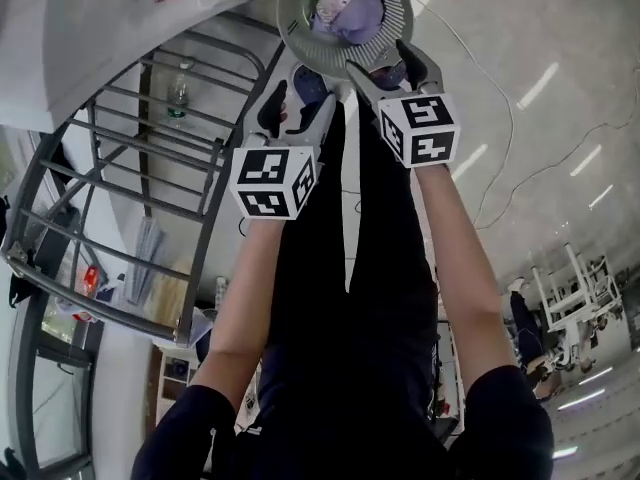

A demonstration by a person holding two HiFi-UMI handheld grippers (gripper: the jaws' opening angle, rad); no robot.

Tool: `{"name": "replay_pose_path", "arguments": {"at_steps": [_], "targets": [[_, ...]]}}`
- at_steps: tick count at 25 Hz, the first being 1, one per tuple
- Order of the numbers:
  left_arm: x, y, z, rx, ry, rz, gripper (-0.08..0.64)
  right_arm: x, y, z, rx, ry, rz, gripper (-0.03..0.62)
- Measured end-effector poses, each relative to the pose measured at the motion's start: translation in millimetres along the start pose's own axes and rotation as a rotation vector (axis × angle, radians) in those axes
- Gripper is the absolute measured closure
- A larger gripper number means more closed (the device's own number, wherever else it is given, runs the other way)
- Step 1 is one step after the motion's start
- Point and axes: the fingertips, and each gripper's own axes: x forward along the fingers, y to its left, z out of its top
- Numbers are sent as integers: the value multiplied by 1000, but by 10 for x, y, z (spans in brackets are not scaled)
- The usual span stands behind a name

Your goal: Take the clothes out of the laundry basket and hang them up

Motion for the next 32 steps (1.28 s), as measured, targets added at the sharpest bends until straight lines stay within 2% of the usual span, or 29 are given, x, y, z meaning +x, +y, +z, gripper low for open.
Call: {"name": "replay_pose_path", "arguments": {"at_steps": [5, 10, 19, 24, 29, 32], "targets": [[857, 177, -242, -19, 34, 7, 258, 654, -359, -348, -64, 46, 32, 227], [1513, 333, -523, -5, 84, 25, 258, 1324, -684, -647, -173, 96, 56, 227], [2174, 689, -730, -9, 101, 6, 258, 2456, -951, -872, -290, 161, 135, 227], [2394, 837, -686, -96, 69, -37, 258, 2982, -1090, -970, -353, 191, 150, 227], [2512, 857, -626, -106, 47, -72, 258, 3471, -1325, -1150, -426, 262, 149, 227], [2592, 939, -693, -149, 52, -65, 258, 3729, -1420, -1267, -459, 311, 143, 227]]}}
